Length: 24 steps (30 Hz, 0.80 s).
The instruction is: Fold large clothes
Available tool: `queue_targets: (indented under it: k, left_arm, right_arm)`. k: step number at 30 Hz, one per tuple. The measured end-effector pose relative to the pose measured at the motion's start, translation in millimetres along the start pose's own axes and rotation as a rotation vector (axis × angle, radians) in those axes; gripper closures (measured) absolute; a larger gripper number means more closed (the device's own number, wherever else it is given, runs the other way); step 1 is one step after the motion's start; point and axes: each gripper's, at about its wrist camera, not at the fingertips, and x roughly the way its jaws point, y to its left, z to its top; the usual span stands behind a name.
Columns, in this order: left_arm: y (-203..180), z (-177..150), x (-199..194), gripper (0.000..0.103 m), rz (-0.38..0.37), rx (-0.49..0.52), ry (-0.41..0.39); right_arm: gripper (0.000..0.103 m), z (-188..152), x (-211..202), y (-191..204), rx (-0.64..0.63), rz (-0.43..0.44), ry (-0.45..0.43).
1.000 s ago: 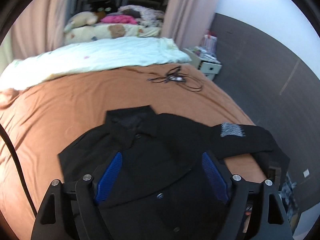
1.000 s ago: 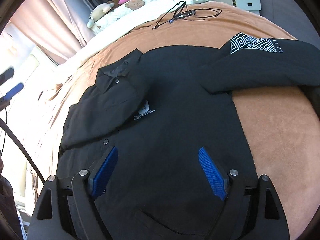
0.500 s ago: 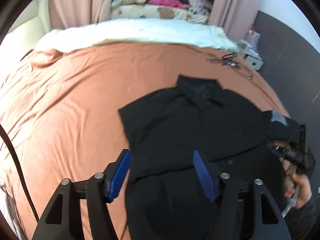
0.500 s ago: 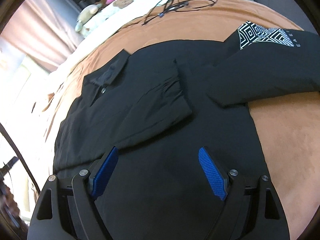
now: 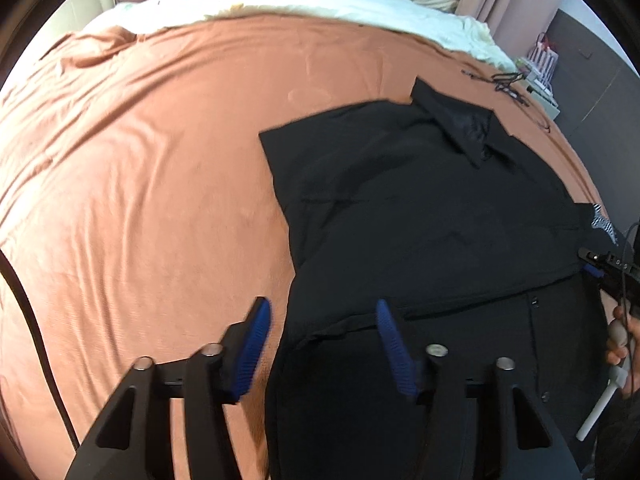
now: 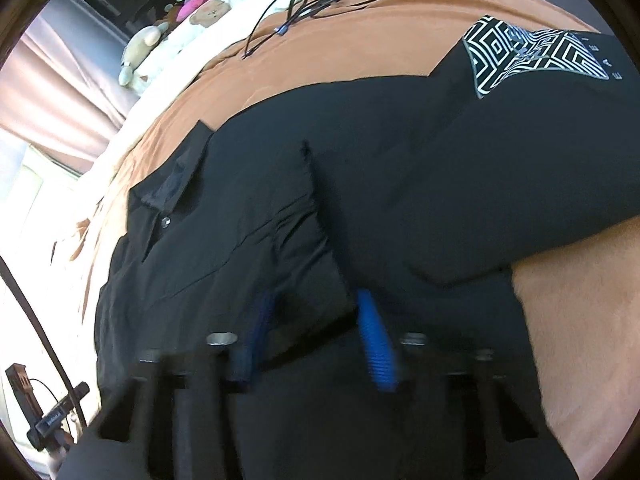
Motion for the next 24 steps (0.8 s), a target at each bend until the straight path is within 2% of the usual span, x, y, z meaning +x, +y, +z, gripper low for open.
queue_targets:
  k: [1,4,9,13,17,19,21,23,24]
  left_arm:
    - [2,-1,6,0.052,0.005,-0.003,0.012]
    - [8,-5,18,0.052,0.008,-0.021,0.029]
    - [13,-11,27,0.053,0.009,-0.034,0.043]
    - [13,-10,28,0.052,0.022,-0.017,0.051]
    - [13,-8,20,0.052,0.045,-0.023,0.052]
    - [9,-11,10,0.052,0.055,0.001,0.033]
    - [6,-12,2,0.052,0.056,0.006,0.022]
    - [4,-13,-4,0.052,0.037,-0.007,0.018]
    - [1,-13,-7,0.052,0.024,-0.010,0.015]
  right_arm:
    - [0.090,1,0,-2,0.003,0.002,-0.002]
    - [0.095,-3,-7,-6,0.003,0.018,-0.013]
    - [0.096,-18,-26,-8,-0.007,0.027,-0.034]
    - [0.096,-19,-20,-12,0.000,0.017,-0.026]
    - [0.097,-8,-24,-18,0.019,-0.119,-0.062]
    - [0.096,-4,-34,-27,0.061,-0.097,-0.062]
    - [0.085,-3,-46,-34,0.058,-0.077,-0.061]
    - [0.025,-2,-60,-45,0.056,-0.079,-0.078]
    - [0.022,-2,-67,-49,0.060,-0.078,-0.097]
